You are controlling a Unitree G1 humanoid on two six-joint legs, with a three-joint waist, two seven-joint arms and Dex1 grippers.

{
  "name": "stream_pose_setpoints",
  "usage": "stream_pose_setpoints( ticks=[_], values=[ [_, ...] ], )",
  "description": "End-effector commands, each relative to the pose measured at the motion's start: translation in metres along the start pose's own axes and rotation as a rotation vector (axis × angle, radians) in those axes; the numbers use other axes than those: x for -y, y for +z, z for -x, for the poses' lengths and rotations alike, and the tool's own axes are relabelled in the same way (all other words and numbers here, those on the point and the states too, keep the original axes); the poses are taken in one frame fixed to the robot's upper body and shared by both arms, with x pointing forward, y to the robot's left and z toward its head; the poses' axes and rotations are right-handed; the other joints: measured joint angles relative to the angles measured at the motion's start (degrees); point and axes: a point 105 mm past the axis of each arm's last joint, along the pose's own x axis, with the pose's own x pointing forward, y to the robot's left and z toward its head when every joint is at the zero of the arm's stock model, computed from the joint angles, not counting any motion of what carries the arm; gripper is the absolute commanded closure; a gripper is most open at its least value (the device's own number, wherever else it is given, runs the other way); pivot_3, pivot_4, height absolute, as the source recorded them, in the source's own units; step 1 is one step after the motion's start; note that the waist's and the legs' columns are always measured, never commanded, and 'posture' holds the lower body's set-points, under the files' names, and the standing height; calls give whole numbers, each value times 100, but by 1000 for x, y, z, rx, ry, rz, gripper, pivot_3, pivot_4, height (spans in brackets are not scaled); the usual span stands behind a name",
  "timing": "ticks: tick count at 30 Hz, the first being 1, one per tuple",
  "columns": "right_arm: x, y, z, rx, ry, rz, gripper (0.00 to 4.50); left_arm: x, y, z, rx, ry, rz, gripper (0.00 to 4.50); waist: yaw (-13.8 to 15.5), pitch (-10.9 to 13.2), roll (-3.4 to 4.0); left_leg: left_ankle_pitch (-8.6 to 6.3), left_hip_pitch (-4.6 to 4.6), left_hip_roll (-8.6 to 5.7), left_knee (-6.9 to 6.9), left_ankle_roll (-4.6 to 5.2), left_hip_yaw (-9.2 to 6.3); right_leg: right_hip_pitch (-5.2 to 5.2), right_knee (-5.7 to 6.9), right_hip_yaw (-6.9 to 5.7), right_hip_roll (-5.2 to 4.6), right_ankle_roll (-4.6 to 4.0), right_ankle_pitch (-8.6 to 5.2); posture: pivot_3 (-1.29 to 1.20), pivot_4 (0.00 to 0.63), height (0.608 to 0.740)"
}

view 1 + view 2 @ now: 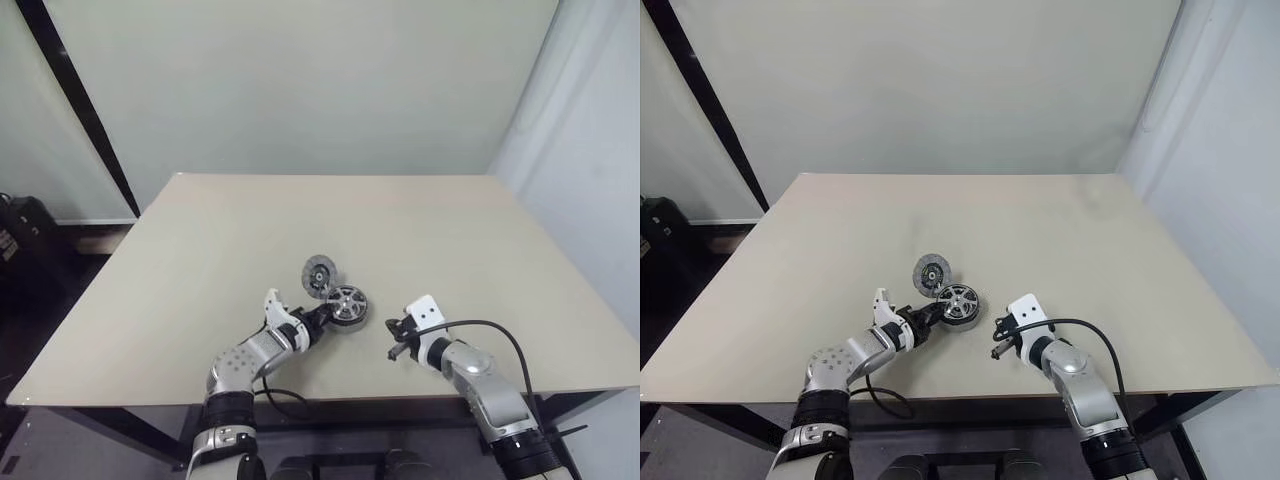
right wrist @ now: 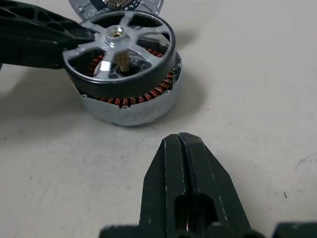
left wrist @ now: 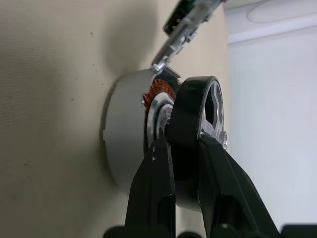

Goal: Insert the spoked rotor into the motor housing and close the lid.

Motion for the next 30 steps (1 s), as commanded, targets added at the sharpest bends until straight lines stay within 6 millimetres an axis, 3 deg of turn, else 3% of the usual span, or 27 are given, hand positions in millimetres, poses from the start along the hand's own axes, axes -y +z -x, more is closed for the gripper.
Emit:
stream_pose_setpoints(
  ticks=[1,4,10,16,24,27,30],
  values=[
    [5,17,3,61,-19,16,4500,13,10,-5,34,-33,-22,4254,0,0,0,0,0,0,0,0,0,0,0,0,0,0,0,0,0,740],
    [5,17,3,60,-21,14,4500,13,10,-6,26,-23,-32,4254,1,0,0,0,0,0,0,0,0,0,0,0,0,0,0,0,0,740],
    [6,16,3,58,-24,12,4500,13,14,-4,37,1,-70,2257,1,0,1,-1,7,0,9,-3,-1,10,1,-1,0,0,0,0,0,740],
    [7,17,2,64,-31,13,4500,28,24,5,78,9,-173,278,-5,0,1,-8,12,2,14,-15,-1,13,2,-1,-2,1,0,0,0,740],
    [8,27,-3,96,-35,20,4500,63,36,38,80,-24,-439,278,-1,0,1,3,6,0,-3,3,-4,0,7,1,0,2,2,0,0,740],
    [4,33,-8,121,-24,15,4500,69,43,48,121,-40,-521,278,-1,0,1,1,-7,-5,-5,2,-6,-9,7,6,0,3,2,0,0,740],
    [-8,47,-17,179,15,-32,4500,62,52,62,166,-23,-638,278,-6,0,2,1,-8,-5,-6,3,-6,-12,7,7,1,3,2,0,0,740]
  ],
)
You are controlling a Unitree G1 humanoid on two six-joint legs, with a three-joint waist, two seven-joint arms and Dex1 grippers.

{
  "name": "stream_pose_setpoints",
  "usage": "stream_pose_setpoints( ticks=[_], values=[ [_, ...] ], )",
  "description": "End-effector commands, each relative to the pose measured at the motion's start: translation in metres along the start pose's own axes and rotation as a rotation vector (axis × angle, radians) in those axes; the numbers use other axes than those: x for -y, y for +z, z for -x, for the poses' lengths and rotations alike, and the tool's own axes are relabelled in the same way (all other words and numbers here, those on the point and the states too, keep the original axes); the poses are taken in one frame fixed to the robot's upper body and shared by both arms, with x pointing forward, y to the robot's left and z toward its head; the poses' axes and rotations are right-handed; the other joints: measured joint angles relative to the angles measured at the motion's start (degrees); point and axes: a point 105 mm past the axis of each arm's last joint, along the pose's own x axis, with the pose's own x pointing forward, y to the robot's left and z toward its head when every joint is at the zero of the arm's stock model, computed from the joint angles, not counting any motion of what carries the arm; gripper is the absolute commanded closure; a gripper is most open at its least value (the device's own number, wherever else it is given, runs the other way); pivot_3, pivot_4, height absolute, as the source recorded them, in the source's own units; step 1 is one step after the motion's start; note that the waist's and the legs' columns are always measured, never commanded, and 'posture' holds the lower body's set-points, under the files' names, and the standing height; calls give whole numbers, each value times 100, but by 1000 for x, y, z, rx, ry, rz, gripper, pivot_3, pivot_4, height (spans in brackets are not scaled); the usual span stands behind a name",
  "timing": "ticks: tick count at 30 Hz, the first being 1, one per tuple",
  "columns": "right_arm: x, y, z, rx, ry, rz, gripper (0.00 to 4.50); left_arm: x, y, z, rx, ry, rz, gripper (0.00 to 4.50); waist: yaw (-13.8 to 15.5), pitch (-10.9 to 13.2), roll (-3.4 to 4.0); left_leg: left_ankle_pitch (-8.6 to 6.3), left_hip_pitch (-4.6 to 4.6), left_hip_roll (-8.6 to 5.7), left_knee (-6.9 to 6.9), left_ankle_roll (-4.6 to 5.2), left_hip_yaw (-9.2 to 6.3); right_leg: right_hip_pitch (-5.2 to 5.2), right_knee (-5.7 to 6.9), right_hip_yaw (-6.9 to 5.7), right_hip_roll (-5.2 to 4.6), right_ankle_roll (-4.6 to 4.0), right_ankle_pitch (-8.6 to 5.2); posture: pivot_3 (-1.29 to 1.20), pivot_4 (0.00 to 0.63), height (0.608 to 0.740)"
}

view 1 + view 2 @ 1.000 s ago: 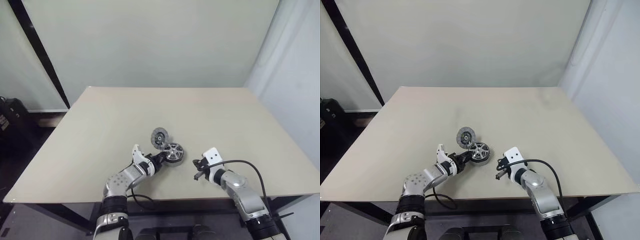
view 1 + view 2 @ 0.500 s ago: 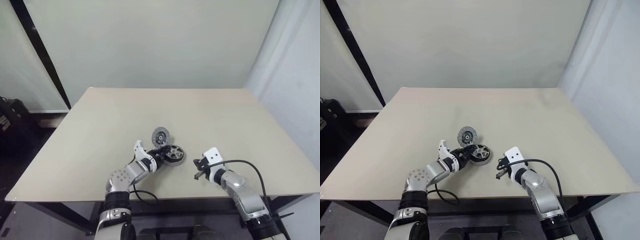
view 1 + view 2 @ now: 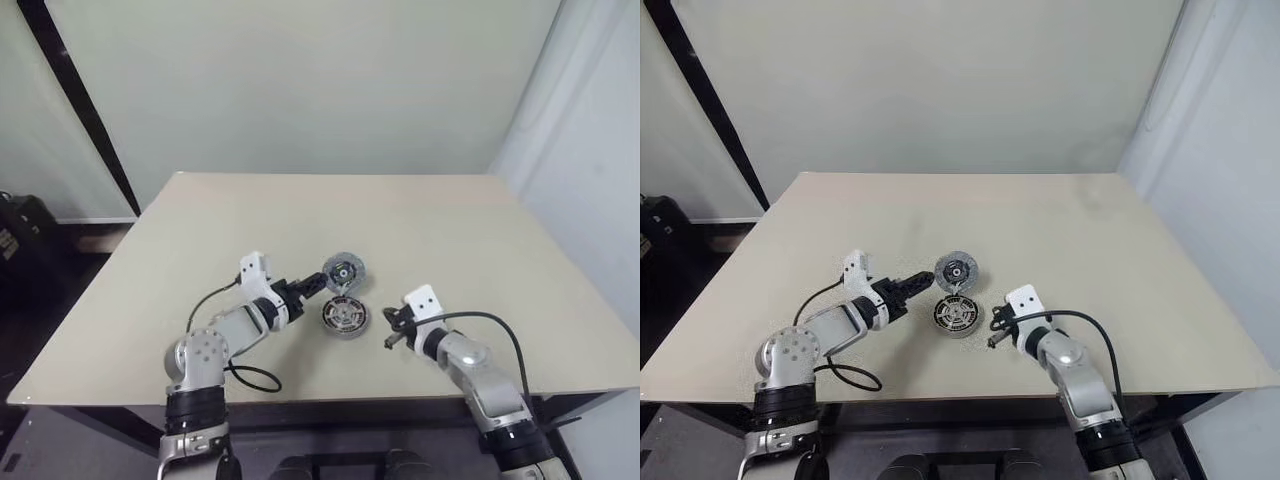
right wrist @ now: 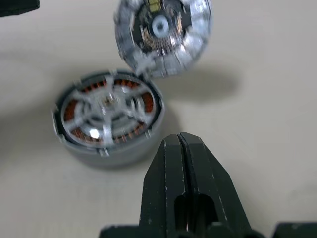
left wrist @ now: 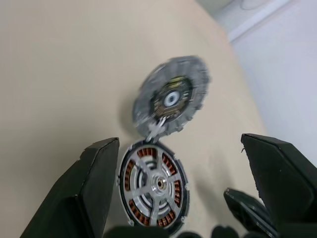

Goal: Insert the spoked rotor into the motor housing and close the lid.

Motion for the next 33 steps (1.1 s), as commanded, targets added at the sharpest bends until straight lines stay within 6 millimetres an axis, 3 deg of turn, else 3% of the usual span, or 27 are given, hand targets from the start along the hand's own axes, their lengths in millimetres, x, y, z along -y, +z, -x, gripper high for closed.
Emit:
stream_pose_setpoints(
  ticks=[1,5,8,14,22,25,33],
  values=[
    [-12,28,-12,118,39,-38,4500,-8,13,15,75,18,-183,278,-14,0,2,0,1,1,-2,0,1,-2,1,1,0,0,0,0,0,740],
    [-28,33,-33,126,89,-62,4500,-30,1,26,30,73,-353,278,-24,2,7,1,7,9,-7,-1,7,-12,7,3,5,-2,0,0,0,740],
    [-35,17,-47,68,109,-61,4500,-33,0,27,42,70,-347,278,16,2,6,3,-4,7,1,-5,4,-14,5,0,2,-2,0,0,0,740],
    [-48,-19,-55,-56,176,-13,4500,-30,-3,27,42,56,-362,278,-3,-2,4,3,-8,-3,4,-2,13,-10,0,14,-9,-1,1,0,0,740],
    [-51,34,-48,57,257,59,4500,-33,-4,30,34,31,-422,278,0,-2,6,4,-6,10,2,-1,9,-16,14,10,8,-2,1,0,0,740],
    [-62,34,-36,-39,376,154,3934,-33,-7,33,15,-5,-510,245,1,-3,6,4,-7,8,2,-1,11,-18,12,12,6,-2,1,0,0,740],
    [-55,22,-16,-230,460,461,1179,-38,-20,42,-91,-66,-671,245,2,-2,8,4,-14,9,-2,-2,18,-34,11,11,2,-2,0,0,0,740]
  ],
)
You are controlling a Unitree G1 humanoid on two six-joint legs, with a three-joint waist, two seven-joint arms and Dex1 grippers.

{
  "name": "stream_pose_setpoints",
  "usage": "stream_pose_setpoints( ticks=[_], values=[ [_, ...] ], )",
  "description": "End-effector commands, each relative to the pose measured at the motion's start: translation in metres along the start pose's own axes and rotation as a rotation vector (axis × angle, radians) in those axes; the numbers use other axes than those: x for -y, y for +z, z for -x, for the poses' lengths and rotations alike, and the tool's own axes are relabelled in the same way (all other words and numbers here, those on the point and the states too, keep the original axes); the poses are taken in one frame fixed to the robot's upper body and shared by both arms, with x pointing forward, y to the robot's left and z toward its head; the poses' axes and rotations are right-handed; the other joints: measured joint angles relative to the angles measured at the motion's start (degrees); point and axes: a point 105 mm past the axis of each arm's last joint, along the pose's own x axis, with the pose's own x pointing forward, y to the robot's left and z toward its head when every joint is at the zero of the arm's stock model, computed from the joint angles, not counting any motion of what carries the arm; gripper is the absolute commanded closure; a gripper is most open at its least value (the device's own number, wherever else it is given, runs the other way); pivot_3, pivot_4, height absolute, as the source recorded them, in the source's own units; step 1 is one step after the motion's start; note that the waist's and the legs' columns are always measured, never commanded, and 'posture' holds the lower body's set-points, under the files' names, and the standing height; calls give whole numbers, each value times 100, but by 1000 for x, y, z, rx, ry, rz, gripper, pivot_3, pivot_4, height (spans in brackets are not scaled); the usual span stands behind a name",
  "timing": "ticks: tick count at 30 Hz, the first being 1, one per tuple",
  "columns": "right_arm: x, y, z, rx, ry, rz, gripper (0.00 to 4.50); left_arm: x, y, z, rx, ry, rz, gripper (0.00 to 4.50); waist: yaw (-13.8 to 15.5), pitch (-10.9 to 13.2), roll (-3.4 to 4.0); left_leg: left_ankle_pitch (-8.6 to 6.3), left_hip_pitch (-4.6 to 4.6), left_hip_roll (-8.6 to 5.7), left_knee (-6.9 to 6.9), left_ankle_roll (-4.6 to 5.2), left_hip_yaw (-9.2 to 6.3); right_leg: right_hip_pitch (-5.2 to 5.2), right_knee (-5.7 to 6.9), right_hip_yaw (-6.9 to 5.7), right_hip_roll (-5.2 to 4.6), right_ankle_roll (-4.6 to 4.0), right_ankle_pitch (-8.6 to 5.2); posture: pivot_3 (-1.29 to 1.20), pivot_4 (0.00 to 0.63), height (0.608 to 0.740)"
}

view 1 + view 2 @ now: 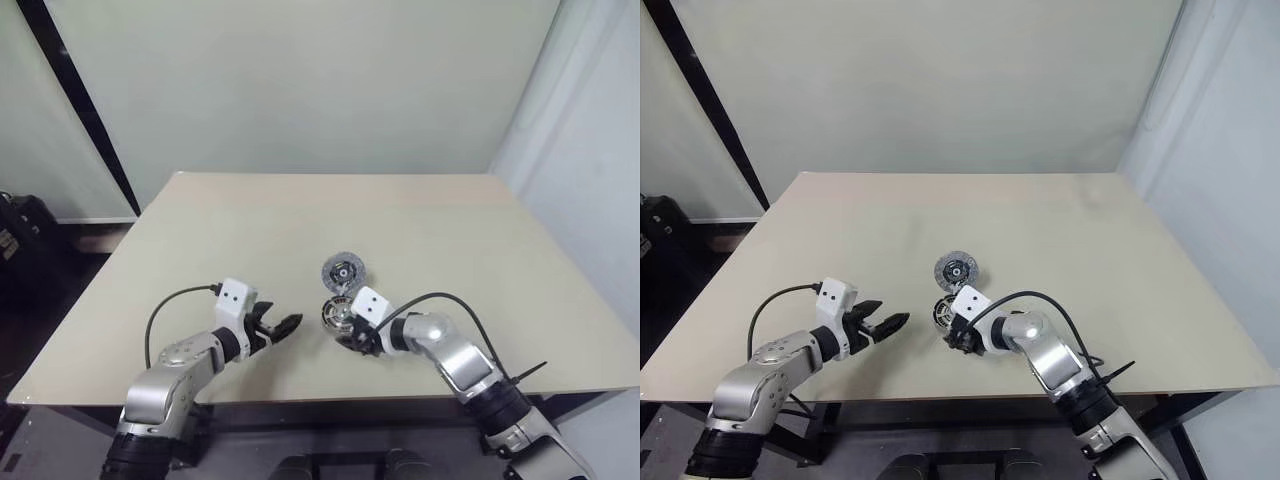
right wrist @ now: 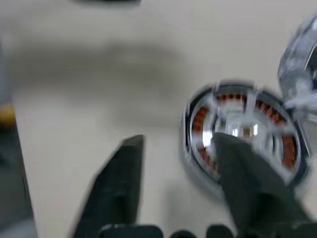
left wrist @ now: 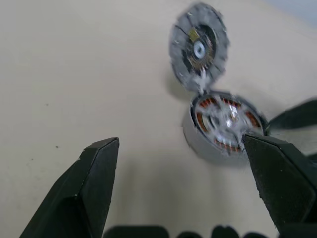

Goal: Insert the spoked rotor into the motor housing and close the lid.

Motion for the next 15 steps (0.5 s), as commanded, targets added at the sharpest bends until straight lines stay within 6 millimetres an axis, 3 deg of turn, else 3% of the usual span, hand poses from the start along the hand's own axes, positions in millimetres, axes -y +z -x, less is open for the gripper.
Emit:
stream_pose_setpoints(
  ticks=[1,3,9,15],
  values=[
    [5,13,5,-26,0,132,761,4,6,1,8,-35,-66,245,0,0,0,0,0,1,1,0,1,0,0,0,0,0,0,0,0,740],
    [8,10,5,-58,1,170,85,4,4,0,-3,-38,-71,245,-2,0,0,0,0,1,2,0,4,-2,1,0,0,0,0,0,0,740],
    [17,14,-2,-108,0,302,35,7,-12,1,-97,-72,-169,245,-1,-1,-1,1,1,3,1,2,5,-3,3,0,1,1,0,0,0,740],
    [10,16,-9,-127,53,383,35,5,-17,2,-131,-82,-198,245,-1,0,-1,1,-3,2,-1,3,5,-4,3,0,1,1,1,0,0,740]
  ],
)
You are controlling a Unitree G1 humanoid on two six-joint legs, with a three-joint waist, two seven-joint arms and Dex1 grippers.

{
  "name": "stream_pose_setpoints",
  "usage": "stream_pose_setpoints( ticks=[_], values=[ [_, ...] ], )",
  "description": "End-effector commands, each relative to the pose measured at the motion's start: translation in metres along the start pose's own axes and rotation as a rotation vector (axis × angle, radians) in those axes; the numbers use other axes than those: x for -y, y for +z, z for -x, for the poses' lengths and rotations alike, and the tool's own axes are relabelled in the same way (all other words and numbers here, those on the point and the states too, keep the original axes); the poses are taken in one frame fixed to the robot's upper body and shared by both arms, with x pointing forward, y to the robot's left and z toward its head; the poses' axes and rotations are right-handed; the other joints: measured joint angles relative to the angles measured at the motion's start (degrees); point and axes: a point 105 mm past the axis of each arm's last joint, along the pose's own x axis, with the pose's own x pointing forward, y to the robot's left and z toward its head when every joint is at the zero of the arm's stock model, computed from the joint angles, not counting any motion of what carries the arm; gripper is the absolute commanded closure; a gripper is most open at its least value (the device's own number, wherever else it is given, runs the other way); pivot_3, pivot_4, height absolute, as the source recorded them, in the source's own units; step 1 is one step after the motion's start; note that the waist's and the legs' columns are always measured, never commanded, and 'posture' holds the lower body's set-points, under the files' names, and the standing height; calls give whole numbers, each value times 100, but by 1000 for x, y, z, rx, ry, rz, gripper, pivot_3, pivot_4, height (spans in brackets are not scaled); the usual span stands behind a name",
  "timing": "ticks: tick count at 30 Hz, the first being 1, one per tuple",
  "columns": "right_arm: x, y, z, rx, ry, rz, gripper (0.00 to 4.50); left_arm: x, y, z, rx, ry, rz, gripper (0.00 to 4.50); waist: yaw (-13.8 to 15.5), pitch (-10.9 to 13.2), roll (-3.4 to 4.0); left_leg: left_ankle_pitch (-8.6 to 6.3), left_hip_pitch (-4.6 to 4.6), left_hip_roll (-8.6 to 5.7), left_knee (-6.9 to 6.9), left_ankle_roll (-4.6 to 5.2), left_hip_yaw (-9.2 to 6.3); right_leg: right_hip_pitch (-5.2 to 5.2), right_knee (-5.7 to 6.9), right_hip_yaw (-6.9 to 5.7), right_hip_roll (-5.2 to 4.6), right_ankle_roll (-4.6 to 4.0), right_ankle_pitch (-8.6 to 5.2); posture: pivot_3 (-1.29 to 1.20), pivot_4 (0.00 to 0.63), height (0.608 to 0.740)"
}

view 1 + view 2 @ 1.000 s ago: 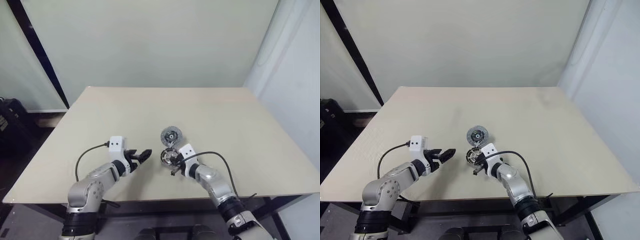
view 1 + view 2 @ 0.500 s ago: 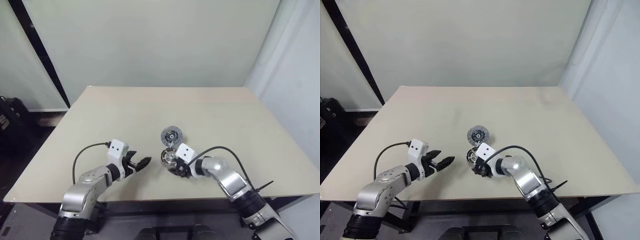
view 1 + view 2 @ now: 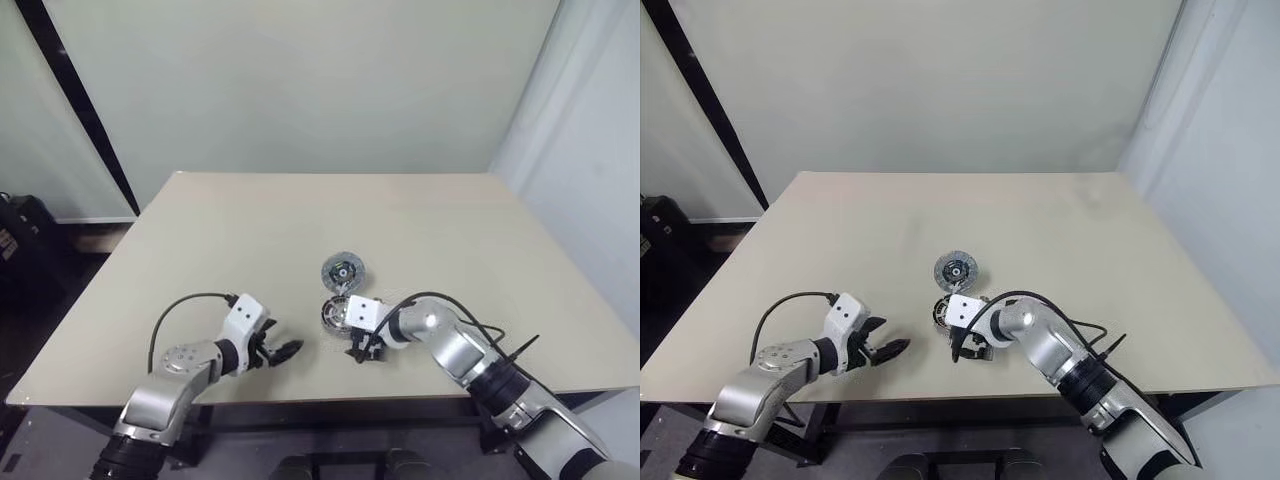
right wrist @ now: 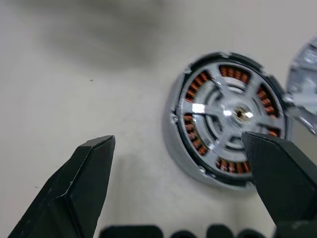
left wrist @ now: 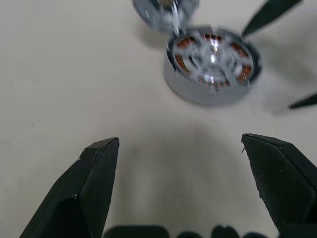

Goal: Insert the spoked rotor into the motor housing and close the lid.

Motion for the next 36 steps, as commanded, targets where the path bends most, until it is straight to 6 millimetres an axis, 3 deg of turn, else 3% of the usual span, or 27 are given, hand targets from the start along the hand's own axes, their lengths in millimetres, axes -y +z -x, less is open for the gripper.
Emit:
stream_pose_setpoints(
  ticks=[1,10,13,18,24,30,36],
  values=[
    [5,13,1,18,0,80,35,-4,9,1,27,12,-47,245,-1,0,0,0,1,1,0,0,0,0,0,0,0,0,0,0,0,740],
    [3,1,-8,-18,8,73,35,-3,11,-1,35,17,-50,245,-1,0,-1,1,4,1,5,1,0,4,2,0,0,0,0,0,0,740],
    [5,-5,-11,-30,-2,63,665,-2,9,-2,24,6,-61,245,-1,-1,-1,1,7,1,4,1,0,4,7,0,0,1,1,0,0,740],
    [8,-6,-13,-20,-19,61,2348,1,7,-8,2,-26,-66,245,-1,-2,0,1,13,1,6,1,0,11,10,0,1,1,1,0,0,740],
    [11,1,-13,12,-42,69,4389,-2,12,-11,5,-10,-2,2236,-2,-4,-3,2,15,1,10,2,-2,18,10,0,1,2,1,0,0,740],
    [13,11,-10,54,-47,18,4416,-11,11,-9,-15,35,31,4385,-3,-3,-2,4,17,1,11,4,-3,14,19,0,3,2,1,0,0,740],
    [9,27,-5,75,-55,-158,4416,-14,11,-8,-7,72,42,4500,-1,-3,-2,4,10,0,11,4,-7,10,20,0,2,3,2,0,0,740]
  ],
)
